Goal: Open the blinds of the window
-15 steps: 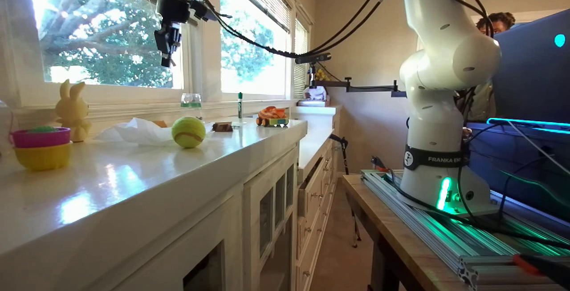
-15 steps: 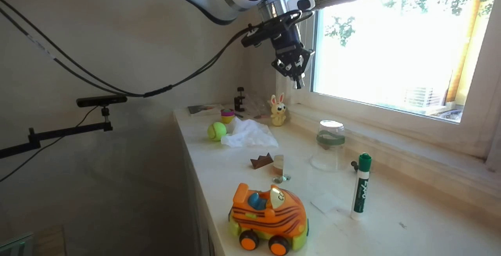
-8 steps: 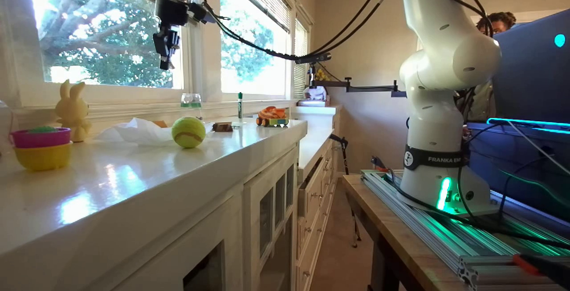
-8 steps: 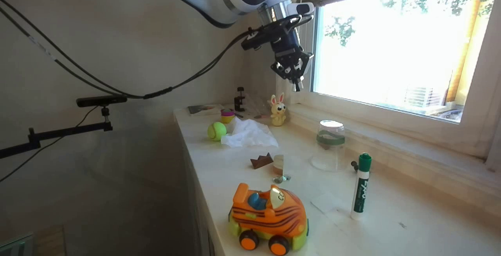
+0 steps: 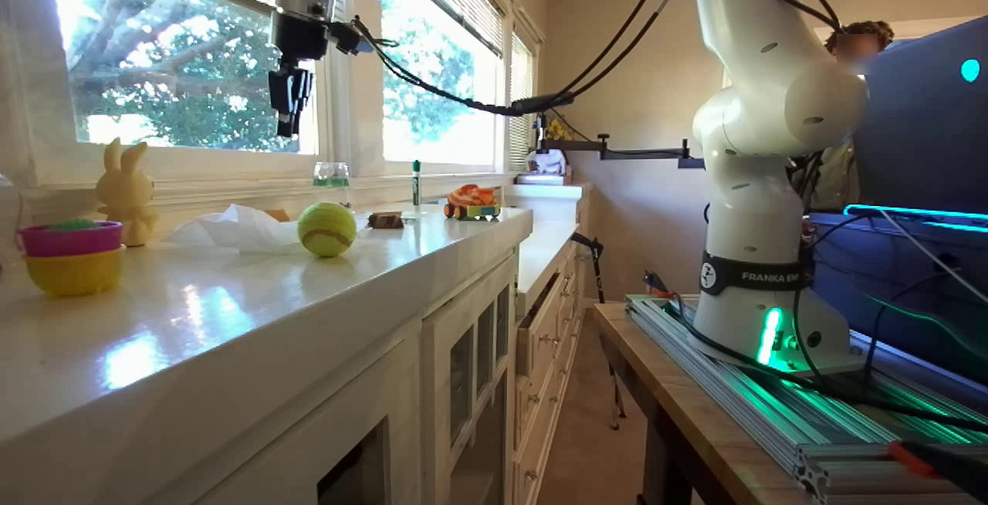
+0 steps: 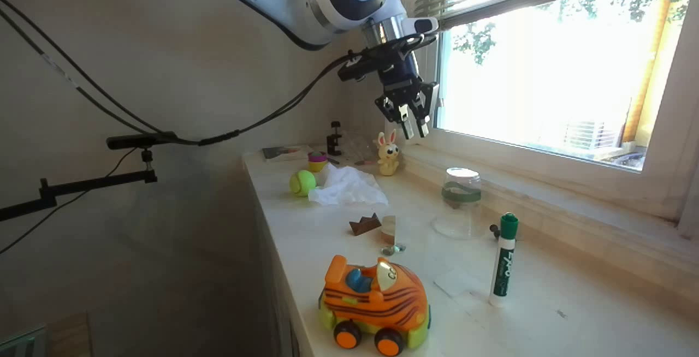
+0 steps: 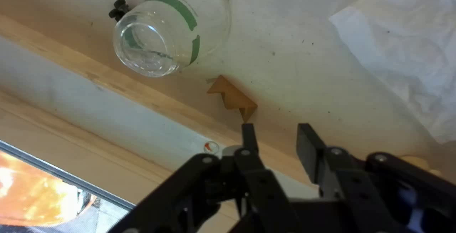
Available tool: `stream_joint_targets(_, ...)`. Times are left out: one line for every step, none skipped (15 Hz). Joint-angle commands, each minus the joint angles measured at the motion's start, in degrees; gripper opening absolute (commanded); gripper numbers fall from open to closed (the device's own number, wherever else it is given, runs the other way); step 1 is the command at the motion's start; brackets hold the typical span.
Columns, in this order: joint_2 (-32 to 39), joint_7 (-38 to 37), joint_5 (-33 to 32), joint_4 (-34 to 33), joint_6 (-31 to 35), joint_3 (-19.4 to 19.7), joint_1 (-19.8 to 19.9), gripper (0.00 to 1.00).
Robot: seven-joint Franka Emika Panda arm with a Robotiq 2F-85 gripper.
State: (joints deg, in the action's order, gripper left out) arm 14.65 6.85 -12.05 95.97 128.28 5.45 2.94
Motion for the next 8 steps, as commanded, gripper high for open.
stream_joint_targets(-0.37, 1.01, -1.82, 1.59, 1.66, -0.20, 0.34, 0.68)
stream_joint_targets(-0.29, 1.06, -2.05, 1.54, 1.71, -0.20, 0.33, 0.74)
stream_joint_targets(-0.30, 1.00, -1.86, 1.47, 1.80, -0.27, 0.36, 0.81)
stream_joint_targets(-0.33, 1.00, -1.91, 1.34, 1.85, -0.30, 0.32, 0.89)
stream_joint_targets(-0.52, 1.12, -1.42, 1.13, 1.94, -0.46, 0.35, 0.95)
stream_joint_targets(-0.78, 0.53, -1.17, 0.37, 1.54, -0.56, 0.16, 0.99)
stream_joint_targets(-1.17, -0.27, -1.86, -0.39, 1.09, -0.48, -0.25, 1.00)
stream_joint_targets(-2.36, -0.51, -1.08, -2.02, -1.23, -0.80, -0.54, 1.00)
